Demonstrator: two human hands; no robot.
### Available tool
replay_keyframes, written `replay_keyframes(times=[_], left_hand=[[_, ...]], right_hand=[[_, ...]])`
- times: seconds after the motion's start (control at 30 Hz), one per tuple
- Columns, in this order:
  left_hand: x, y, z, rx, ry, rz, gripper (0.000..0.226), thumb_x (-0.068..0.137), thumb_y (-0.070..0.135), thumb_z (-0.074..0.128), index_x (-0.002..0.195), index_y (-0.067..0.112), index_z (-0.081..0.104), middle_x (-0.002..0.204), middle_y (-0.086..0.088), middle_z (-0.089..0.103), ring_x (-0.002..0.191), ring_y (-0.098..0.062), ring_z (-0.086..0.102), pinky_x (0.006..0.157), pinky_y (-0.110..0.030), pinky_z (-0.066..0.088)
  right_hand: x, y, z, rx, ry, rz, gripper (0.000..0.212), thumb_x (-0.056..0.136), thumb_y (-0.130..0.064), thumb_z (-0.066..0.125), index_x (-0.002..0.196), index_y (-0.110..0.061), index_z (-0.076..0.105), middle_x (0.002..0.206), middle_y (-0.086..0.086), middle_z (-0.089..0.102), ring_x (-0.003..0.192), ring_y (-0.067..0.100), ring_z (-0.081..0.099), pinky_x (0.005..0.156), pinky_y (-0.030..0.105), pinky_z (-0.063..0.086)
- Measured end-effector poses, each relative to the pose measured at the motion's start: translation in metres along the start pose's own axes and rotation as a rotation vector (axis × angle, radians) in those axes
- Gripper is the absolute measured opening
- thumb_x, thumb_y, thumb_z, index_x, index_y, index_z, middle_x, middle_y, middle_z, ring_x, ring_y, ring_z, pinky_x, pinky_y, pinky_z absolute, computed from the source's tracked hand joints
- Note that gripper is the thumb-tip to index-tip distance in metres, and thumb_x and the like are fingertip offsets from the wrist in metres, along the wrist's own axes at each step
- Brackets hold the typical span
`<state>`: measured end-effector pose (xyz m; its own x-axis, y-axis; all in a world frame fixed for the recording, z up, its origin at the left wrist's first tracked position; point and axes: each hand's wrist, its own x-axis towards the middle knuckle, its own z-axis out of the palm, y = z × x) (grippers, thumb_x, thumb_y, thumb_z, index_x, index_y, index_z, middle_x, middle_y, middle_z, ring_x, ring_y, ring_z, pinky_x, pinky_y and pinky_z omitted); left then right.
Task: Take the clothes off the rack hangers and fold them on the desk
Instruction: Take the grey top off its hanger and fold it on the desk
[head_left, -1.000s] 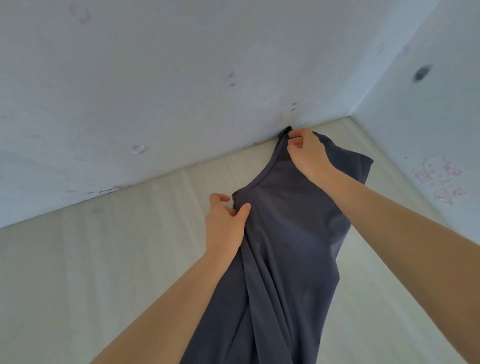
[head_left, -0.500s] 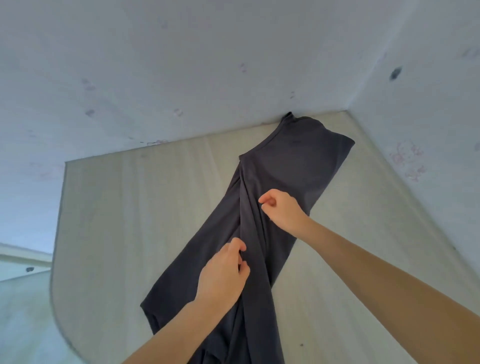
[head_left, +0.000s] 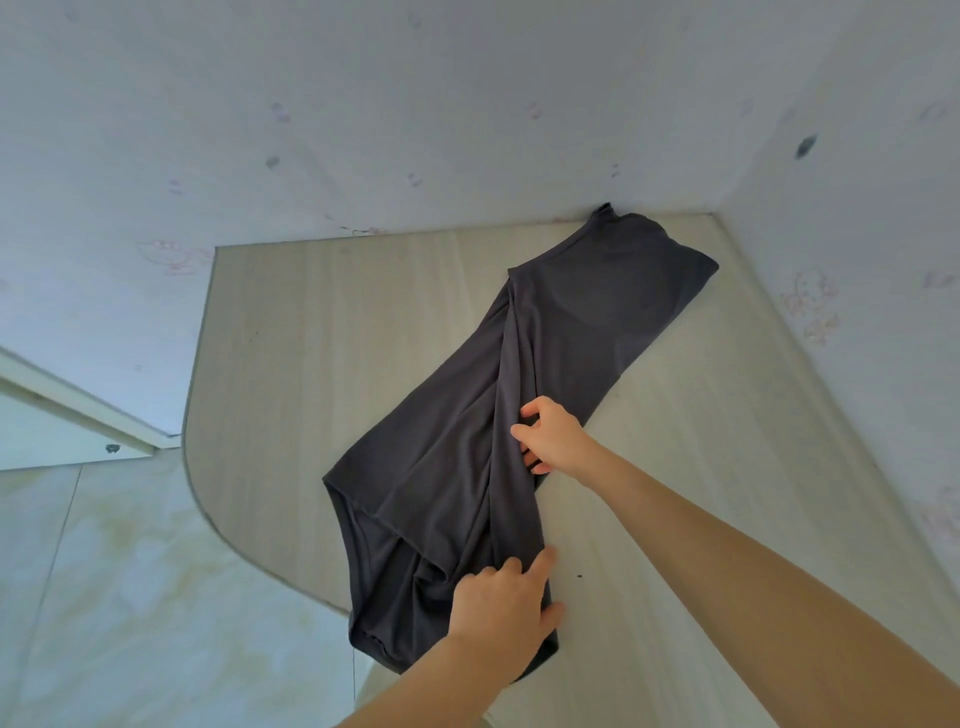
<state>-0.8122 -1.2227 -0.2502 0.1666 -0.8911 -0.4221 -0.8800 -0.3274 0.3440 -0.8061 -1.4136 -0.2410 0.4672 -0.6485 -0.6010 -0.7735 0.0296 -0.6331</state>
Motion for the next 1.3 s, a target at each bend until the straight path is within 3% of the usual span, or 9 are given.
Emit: replay_keyframes(times=[0.17, 0.3, 0.53, 0.67, 0.77, 0.87, 1.03, 1.2, 1.3], left_hand=[[-0.002, -0.002, 0.012, -0.050, 0.110, 0.038, 0.025, 0.095, 0.043, 0.049, 0.100, 0.019, 0.053, 0.089, -0.001, 0.060, 0.072, -0.019, 0.053, 0.050, -0.028, 0.030], [-0.008, -0.019, 0.001, -0.083, 0.212, 0.124, 0.026, 0.078, 0.047, 0.050, 0.061, 0.028, 0.046, 0.052, 0.013, 0.047, 0.051, -0.006, 0.042, 0.044, -0.019, 0.035], [-0.022, -0.059, -0.039, -0.755, 0.105, -0.069, 0.022, 0.087, 0.011, 0.060, 0.089, 0.021, 0.041, 0.077, -0.005, 0.053, 0.060, -0.009, 0.044, 0.062, -0.027, 0.046], [-0.024, -0.088, -0.063, -1.100, -0.093, -0.335, 0.048, 0.090, 0.024, 0.065, 0.123, 0.029, 0.031, 0.095, 0.004, 0.057, 0.082, -0.009, 0.059, 0.070, -0.019, 0.052], [-0.025, -0.112, -0.082, -1.320, -0.248, -0.456, 0.039, 0.089, 0.041, 0.064, 0.120, 0.027, 0.045, 0.107, 0.008, 0.057, 0.096, -0.011, 0.057, 0.076, -0.027, 0.053], [-0.027, -0.134, -0.091, -1.291, -0.185, -0.390, 0.018, 0.098, 0.038, 0.052, 0.098, 0.022, 0.060, 0.098, 0.007, 0.064, 0.090, -0.009, 0.058, 0.076, -0.026, 0.049], [-0.028, -0.174, -0.095, -1.148, 0.056, -0.455, 0.041, 0.099, 0.040, 0.046, 0.069, 0.012, 0.048, 0.063, -0.002, 0.046, 0.061, -0.012, 0.045, 0.060, -0.019, 0.038], [-0.021, -0.225, -0.094, -0.930, 0.034, -0.496, 0.024, 0.100, 0.035, 0.046, 0.086, 0.020, 0.057, 0.088, 0.002, 0.064, 0.077, -0.012, 0.060, 0.072, -0.023, 0.054], [-0.012, -0.243, -0.093, -0.644, -0.051, -0.448, 0.022, 0.100, 0.041, 0.045, 0.098, 0.021, 0.053, 0.090, 0.007, 0.061, 0.075, -0.007, 0.058, 0.059, -0.012, 0.042]], right_hand=[[-0.005, 0.004, 0.010, -0.052, 0.000, 0.033, 0.030, 0.096, -0.031, 0.053, 0.118, -0.011, 0.050, 0.101, 0.009, 0.063, 0.081, 0.020, 0.062, 0.061, 0.027, 0.052], [0.002, -0.003, 0.016, 0.007, 0.103, 0.095, 0.036, 0.096, -0.037, 0.053, 0.117, -0.008, 0.046, 0.097, 0.003, 0.052, 0.088, 0.021, 0.054, 0.072, 0.035, 0.053], [0.013, -0.027, 0.024, 0.001, 0.319, 0.118, 0.016, 0.093, -0.020, 0.048, 0.084, -0.007, 0.050, 0.077, 0.006, 0.052, 0.075, 0.025, 0.052, 0.080, 0.045, 0.055], [0.009, -0.050, 0.028, 0.017, 0.412, 0.075, 0.016, 0.098, -0.022, 0.040, 0.088, -0.010, 0.044, 0.077, 0.003, 0.049, 0.064, 0.016, 0.046, 0.070, 0.041, 0.052], [0.009, -0.076, 0.031, 0.034, 0.477, 0.033, 0.019, 0.101, -0.026, 0.037, 0.095, -0.010, 0.045, 0.078, 0.003, 0.050, 0.061, 0.014, 0.045, 0.060, 0.036, 0.046], [0.014, -0.097, 0.036, -0.052, 0.520, -0.017, 0.021, 0.101, -0.028, 0.038, 0.094, -0.010, 0.046, 0.074, 0.002, 0.051, 0.060, 0.014, 0.046, 0.055, 0.030, 0.039], [0.039, -0.126, 0.052, -0.119, 0.604, -0.018, 0.021, 0.095, -0.029, 0.048, 0.088, -0.011, 0.055, 0.076, 0.002, 0.057, 0.069, 0.020, 0.056, 0.060, 0.032, 0.043], [0.060, -0.131, 0.080, -0.101, 0.451, 0.116, 0.032, 0.093, -0.031, 0.043, 0.087, -0.006, 0.062, 0.081, 0.009, 0.068, 0.071, 0.028, 0.067, 0.074, 0.040, 0.057], [0.055, -0.119, 0.088, -0.105, 0.408, 0.143, 0.034, 0.091, -0.031, 0.042, 0.086, -0.004, 0.062, 0.081, 0.010, 0.068, 0.072, 0.028, 0.066, 0.074, 0.039, 0.056]])
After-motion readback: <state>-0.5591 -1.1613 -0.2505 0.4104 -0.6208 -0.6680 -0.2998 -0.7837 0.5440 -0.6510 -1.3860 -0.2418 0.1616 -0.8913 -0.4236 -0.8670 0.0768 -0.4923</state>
